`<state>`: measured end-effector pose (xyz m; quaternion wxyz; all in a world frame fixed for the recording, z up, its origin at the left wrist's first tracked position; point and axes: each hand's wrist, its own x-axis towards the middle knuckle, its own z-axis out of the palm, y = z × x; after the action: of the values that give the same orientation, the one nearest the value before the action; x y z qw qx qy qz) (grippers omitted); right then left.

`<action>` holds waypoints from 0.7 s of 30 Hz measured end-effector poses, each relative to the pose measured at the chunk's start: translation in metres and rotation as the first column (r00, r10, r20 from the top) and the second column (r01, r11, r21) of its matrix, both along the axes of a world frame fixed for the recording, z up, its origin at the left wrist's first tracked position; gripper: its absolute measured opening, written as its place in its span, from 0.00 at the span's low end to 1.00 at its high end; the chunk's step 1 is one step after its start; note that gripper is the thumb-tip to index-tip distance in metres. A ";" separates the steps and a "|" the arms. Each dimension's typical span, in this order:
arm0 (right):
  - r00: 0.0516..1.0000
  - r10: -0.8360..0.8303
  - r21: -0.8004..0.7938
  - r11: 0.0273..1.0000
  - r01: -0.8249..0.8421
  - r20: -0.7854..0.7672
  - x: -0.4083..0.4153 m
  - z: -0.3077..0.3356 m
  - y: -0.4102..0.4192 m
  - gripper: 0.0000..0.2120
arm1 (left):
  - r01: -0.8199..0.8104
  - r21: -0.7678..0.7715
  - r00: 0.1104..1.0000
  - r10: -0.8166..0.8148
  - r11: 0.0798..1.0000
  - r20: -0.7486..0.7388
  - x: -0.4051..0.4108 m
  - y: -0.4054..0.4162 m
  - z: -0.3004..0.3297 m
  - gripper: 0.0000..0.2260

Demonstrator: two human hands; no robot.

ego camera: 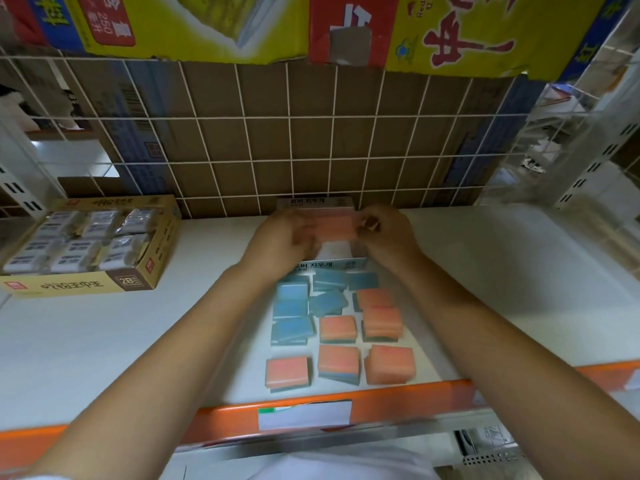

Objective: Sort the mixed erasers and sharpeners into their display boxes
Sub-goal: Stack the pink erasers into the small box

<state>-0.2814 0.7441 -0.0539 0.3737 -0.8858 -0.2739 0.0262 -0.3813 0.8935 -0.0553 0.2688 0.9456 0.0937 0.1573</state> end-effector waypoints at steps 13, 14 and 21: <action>0.885 0.108 0.208 0.978 -0.012 -0.453 -0.056 -0.003 -0.083 0.09 | 0.190 -0.162 0.977 -0.203 0.968 -0.066 -0.085 -0.058 0.003 0.09; 0.878 0.107 0.200 0.980 -0.013 -0.467 -0.055 -0.004 -0.081 0.09 | 0.186 -0.121 0.977 -0.197 0.975 -0.085 -0.082 -0.060 0.003 0.09; 0.904 0.091 0.121 0.992 -0.044 -0.417 -0.048 -0.006 -0.080 0.06 | 0.202 0.089 0.935 -0.165 0.975 -0.313 -0.070 -0.068 0.001 0.16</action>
<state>-0.3294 0.6645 -0.0595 0.4704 -0.8275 -0.2183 0.2150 -0.4514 0.8252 -0.0545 0.2075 0.9775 0.0353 -0.0104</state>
